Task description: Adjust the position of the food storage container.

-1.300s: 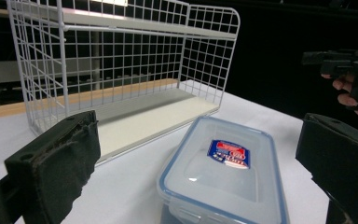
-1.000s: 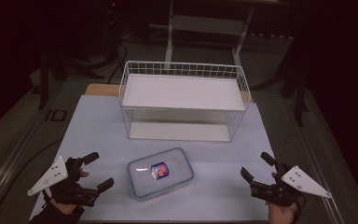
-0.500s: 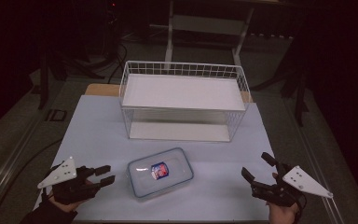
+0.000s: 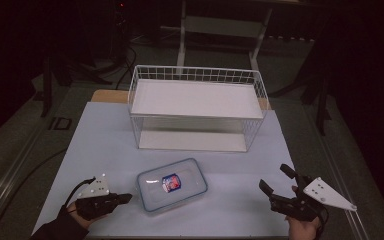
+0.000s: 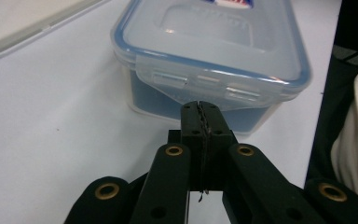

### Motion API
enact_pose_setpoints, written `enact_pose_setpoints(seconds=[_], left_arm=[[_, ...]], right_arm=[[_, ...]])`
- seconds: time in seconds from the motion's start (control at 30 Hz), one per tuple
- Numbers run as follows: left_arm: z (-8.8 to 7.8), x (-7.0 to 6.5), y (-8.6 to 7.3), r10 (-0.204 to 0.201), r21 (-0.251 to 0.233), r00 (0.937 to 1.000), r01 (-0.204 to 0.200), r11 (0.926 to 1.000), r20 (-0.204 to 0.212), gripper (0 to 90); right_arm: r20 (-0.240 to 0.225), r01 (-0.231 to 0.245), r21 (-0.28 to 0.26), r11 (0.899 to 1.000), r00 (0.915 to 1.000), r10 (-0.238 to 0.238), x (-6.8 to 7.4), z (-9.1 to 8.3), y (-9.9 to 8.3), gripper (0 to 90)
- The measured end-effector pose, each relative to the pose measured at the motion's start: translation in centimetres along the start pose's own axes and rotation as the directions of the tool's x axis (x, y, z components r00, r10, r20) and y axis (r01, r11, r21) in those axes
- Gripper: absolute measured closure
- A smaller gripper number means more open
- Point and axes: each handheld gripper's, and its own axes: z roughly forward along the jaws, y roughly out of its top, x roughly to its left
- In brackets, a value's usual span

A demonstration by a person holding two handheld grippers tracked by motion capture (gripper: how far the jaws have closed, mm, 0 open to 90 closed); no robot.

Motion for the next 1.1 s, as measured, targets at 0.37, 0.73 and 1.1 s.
enact_pose_setpoints(seconds=[0.37,0.73,1.1], left_arm=[[2.1,0.2,0.5,0.013,0.059,0.9995,-0.015,0.9982,0.03,89.6],[3.1,1.3,1.6,0.012,0.053,0.9999,-0.012,0.9985,0.004,89.6],[3.4,-0.1,1.6,0.035,0.127,0.9975,-0.043,0.9909,0.061,89.6]], right_arm=[[-0.003,-0.004,-0.001,1.0,1.0,0.004,-0.1,0.0,-0.1,13.4],[-0.008,-0.006,-0.002,1.0,1.0,0.006,-0.1,0.0,-0.1,13.5],[-0.013,-0.003,0.002,1.0,0.9999,0.003,-0.1,0.0,-0.1,13.7]])
